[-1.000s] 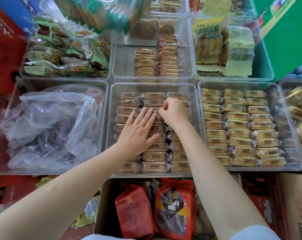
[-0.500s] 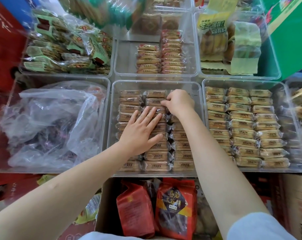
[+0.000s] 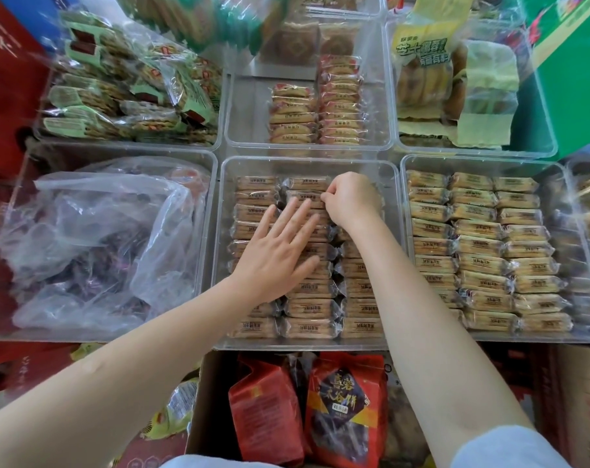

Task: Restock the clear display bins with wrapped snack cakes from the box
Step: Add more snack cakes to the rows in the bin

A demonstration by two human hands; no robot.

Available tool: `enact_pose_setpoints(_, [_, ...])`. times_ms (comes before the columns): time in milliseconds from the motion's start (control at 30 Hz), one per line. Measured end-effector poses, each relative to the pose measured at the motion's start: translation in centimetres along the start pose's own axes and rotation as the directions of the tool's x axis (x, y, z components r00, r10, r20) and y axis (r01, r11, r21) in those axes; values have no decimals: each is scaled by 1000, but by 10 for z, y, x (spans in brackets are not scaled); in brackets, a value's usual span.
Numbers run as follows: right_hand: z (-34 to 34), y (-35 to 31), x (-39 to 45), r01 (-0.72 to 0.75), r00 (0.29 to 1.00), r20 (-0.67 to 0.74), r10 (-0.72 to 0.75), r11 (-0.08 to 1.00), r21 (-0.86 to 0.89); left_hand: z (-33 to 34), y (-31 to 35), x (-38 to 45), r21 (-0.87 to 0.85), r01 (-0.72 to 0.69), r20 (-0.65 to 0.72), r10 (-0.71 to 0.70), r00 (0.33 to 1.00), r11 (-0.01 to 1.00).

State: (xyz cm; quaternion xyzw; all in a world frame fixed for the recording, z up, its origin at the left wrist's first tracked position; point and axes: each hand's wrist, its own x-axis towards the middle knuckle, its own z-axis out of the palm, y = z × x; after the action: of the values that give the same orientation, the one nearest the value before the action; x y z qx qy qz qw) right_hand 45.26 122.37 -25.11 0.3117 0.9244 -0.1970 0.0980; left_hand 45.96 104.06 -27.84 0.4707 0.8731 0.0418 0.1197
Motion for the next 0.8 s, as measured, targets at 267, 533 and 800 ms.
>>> enact_pose_setpoints(267, [3,3,-3,36,999,-16,-36,999,-8,-7,-6,19,68,83,101,-90,991,994])
enact_pose_setpoints(533, [-19,70,-35,8,843,-537,-32,999,-47,-24,-4,37,7,70,-14,-70,997,998])
enact_pose_setpoints(800, [-6,87,-28,-57,958,-284,42,997,-47,7,13,54,-21,76,14,-76,997,997])
